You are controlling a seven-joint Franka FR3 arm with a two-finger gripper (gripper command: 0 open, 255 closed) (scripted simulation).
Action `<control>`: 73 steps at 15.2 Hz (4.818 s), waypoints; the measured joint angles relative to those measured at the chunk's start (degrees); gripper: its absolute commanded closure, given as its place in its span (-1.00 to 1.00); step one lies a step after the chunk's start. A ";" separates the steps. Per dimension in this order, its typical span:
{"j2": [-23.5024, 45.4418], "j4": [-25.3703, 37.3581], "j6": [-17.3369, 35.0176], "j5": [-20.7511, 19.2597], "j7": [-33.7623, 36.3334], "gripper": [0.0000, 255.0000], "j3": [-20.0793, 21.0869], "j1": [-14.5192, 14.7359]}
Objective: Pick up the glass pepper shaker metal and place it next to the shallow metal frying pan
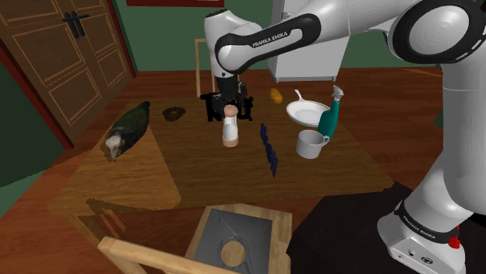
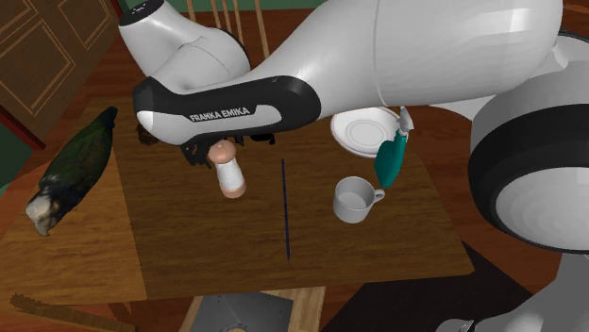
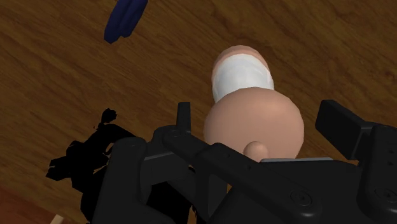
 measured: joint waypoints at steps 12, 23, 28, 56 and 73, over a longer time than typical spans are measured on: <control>-0.04 -0.58 0.58 -0.06 0.17 1.00 0.00 0.00; -0.68 2.19 -2.77 0.32 -0.48 1.00 0.16 0.13; -1.34 5.00 -6.18 0.65 -1.07 1.00 0.30 0.28; -20.38 1.67 -18.64 5.57 -19.63 1.00 -4.29 -11.56; -26.66 -6.36 -15.52 6.71 -28.34 1.00 -8.24 -16.69</control>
